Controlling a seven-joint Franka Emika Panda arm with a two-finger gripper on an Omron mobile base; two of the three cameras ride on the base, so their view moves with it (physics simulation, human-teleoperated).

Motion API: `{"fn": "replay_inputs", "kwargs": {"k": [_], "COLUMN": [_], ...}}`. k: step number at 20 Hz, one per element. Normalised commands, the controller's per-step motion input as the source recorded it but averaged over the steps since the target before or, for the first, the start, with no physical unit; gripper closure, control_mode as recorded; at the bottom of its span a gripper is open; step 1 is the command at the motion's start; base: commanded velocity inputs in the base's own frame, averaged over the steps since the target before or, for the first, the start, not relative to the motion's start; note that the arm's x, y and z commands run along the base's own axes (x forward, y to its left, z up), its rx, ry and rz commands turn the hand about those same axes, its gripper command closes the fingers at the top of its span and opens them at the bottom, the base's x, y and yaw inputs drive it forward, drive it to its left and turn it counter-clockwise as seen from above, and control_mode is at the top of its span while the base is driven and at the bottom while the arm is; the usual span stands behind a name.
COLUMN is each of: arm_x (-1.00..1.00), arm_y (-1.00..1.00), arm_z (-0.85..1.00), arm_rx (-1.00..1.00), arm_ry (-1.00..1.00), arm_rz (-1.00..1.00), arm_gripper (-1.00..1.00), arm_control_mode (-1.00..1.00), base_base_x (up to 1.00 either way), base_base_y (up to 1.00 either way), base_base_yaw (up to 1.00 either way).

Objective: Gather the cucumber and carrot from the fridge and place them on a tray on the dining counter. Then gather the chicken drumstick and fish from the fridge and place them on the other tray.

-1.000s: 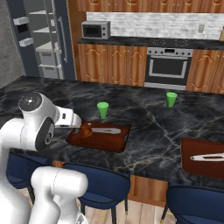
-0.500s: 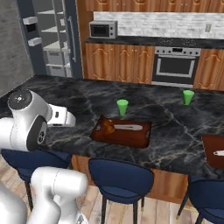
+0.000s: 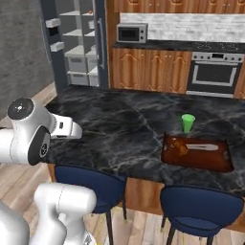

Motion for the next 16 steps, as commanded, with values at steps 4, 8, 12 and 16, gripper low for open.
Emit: {"fn": "replay_inputs", "kwargs": {"k": [4,8,12,16], "arm_x": [0.0,0.0,0.0,0.0], "arm_y": [0.0,0.0,0.0,0.0], "arm_z": [0.0,0.0,0.0,0.0], "arm_rx": [0.0,0.0,0.0,0.0], "arm_ry": [0.0,0.0,0.0,0.0], "arm_rz": [0.0,0.0,0.0,0.0], "arm_gripper": [-1.0,-1.0,-1.0,-1.0], "arm_control_mode": [1.0,1.0,1.0,1.0], "base_base_x": [0.0,0.0,0.0,0.03], "base_base_y": [1.0,1.0,1.0,1.0], "base_base_yaw": [-0.02,-0.02,-0.02,-0.04]}}
